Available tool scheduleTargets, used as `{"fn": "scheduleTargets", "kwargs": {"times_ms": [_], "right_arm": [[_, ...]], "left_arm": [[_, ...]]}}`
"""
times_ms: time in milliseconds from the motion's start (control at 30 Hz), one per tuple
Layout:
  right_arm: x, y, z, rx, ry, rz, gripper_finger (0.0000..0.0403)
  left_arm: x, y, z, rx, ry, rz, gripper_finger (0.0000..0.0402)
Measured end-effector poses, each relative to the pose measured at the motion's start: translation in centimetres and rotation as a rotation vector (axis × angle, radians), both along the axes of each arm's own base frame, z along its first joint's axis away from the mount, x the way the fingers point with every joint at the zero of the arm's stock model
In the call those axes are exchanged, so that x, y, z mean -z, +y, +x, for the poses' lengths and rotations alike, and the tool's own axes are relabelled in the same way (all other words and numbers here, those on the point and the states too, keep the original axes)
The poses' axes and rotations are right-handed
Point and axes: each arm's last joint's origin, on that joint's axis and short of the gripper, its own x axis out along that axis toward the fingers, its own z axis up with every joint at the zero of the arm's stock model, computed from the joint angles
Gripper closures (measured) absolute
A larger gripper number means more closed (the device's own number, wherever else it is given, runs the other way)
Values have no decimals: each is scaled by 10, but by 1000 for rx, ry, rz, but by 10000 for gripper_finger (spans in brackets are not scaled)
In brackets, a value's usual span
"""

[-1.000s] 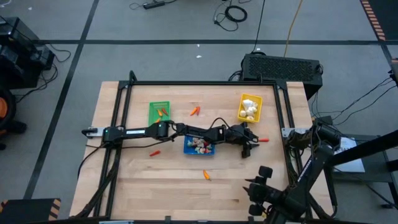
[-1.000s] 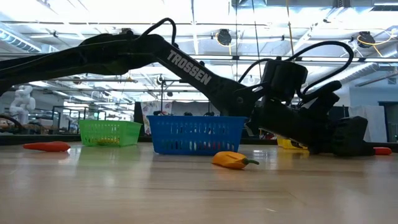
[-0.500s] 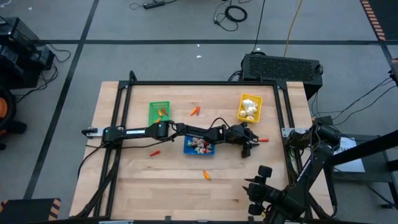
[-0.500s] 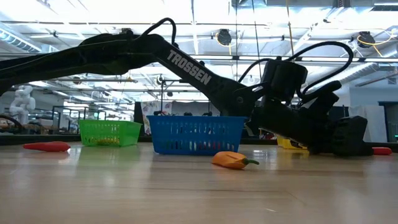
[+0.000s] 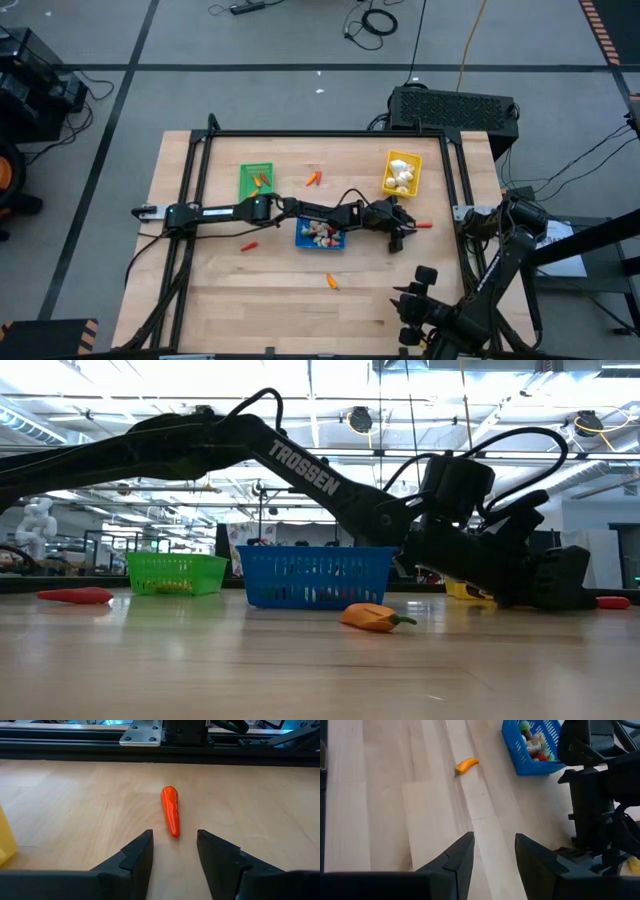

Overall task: Sort produce into baskets
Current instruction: Put the carrot into the green bin

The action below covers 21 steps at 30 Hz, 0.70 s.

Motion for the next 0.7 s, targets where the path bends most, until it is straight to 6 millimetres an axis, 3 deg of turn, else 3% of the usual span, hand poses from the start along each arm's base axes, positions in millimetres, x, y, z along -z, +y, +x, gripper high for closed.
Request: {"fn": "scheduleTargets", "kwargs": {"times_ms": [133,233,333,400,500,700], "right_arm": [[0,-7,3,51,-14,-19,269],[-6,-25,-2,204,-9,-54,277],[-25,-52,-11,403,-17,-39,307],[-35,-69,-13,378,-2,19,337],[-52,-107,-21,481,7,85,389],[-43,-178,-57,718,-17,210,402]], "left_arm": [[1,-1,0,-1,9,0,242],[0,-1,0,-8,14,-26,242],[0,-2,0,-11,23,-45,242],[1,-2,-1,-11,31,-46,243],[1,-2,-1,-13,38,-48,243],[1,-2,-1,-14,36,-49,243]]}}
